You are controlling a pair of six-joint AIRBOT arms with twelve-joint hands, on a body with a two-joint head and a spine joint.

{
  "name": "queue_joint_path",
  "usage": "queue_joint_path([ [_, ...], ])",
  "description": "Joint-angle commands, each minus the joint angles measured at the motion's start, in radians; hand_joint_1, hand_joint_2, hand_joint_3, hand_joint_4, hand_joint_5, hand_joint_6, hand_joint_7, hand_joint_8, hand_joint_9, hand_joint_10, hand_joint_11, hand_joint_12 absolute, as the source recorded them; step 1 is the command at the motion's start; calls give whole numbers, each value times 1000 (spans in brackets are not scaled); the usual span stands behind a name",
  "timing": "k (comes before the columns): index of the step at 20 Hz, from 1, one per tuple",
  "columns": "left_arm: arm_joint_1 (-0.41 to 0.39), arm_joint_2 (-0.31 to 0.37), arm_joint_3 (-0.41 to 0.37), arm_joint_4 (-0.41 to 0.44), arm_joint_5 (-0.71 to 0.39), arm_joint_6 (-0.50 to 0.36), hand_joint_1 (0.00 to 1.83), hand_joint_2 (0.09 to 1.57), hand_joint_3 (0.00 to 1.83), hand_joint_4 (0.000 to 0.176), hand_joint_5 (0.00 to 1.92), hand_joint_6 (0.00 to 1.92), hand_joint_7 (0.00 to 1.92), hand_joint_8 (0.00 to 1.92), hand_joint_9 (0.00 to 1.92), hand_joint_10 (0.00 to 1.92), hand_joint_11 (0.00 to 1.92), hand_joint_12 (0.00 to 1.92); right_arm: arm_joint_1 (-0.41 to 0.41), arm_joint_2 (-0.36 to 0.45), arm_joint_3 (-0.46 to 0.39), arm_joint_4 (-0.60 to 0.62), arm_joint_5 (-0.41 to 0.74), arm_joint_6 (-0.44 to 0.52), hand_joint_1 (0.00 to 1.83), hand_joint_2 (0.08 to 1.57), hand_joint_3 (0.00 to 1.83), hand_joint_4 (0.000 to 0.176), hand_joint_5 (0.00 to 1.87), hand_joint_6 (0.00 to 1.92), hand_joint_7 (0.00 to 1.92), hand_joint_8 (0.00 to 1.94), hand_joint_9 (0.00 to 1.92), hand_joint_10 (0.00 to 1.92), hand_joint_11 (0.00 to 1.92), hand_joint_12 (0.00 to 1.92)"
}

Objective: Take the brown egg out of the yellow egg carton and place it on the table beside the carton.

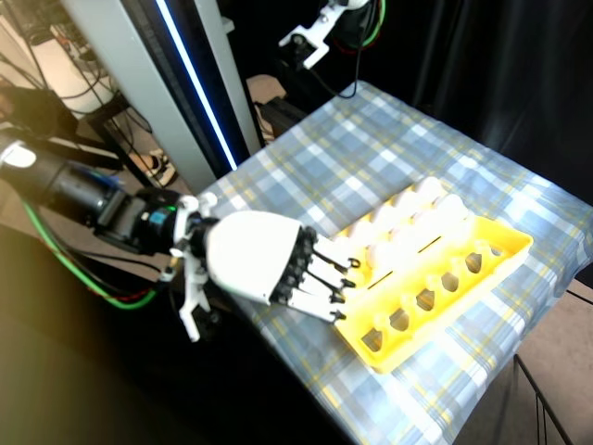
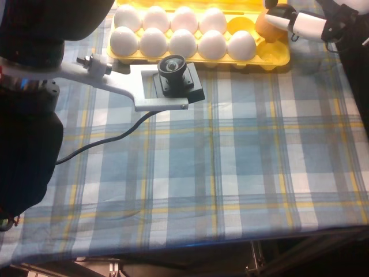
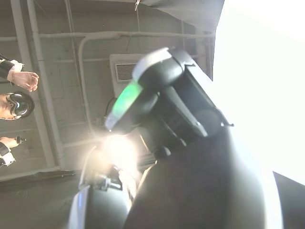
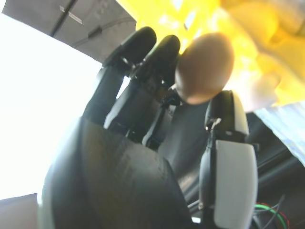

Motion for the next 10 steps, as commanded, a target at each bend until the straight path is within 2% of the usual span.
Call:
queue_joint_path([
  [1,-20,-9,-10,24,-74,-8,129,1165,0,0,928,1921,1250,1921,1313,1921,1113,1921,6,16,-20,-21,167,0,1046,1165,1,7,880,1131,1046,3,1112,12,801,677],
  [2,-20,-9,-10,24,-74,-8,129,1165,0,0,928,1921,1250,1921,1313,1921,1113,1921,6,23,-30,-27,180,0,1046,1165,1,7,880,1131,1046,3,1112,12,801,677],
  [3,-20,-9,-10,24,-74,-8,152,1160,0,0,869,1921,1202,1921,1259,1921,1007,1921,3,39,-51,-37,201,0,1038,1169,1,18,873,1143,1049,2,1105,6,795,674],
  [4,-20,-8,-10,24,-74,-8,108,1171,3,0,844,1921,1194,1921,1244,1921,987,1921,-5,54,-71,-45,225,-1,1017,1174,0,54,862,1160,1057,1,1070,0,716,702],
  [5,-20,-8,-10,24,-74,-9,108,1171,3,0,844,1921,1194,1921,1244,1921,987,1921,-16,67,-88,-50,248,-2,1017,1174,0,54,862,1160,1057,1,1070,0,716,702],
  [6,-20,-8,-10,24,-74,-9,142,1158,0,0,821,1921,1168,1921,1204,1921,951,1921,-19,72,-94,-51,255,-7,1015,1171,0,64,868,1151,1075,4,1062,0,655,696],
  [7,-20,-8,-10,24,-74,-9,164,1152,0,0,886,1921,1189,1921,1216,1921,983,1921,-19,72,-94,-52,255,-18,1009,1164,0,89,879,1132,1082,4,1066,2,651,704],
  [9,-20,-8,-10,24,-74,-9,179,1151,0,0,900,1921,1192,1921,1221,1921,989,1921,-19,71,-87,-48,247,-28,1008,1162,0,94,882,1128,1074,1,1062,0,657,709],
  [10,-20,-8,-10,24,-74,-9,196,1151,0,0,915,1921,1194,1921,1228,1921,1003,1921,-19,69,-83,-39,236,-38,916,1131,0,0,814,429,1037,2,1021,0,642,684],
])
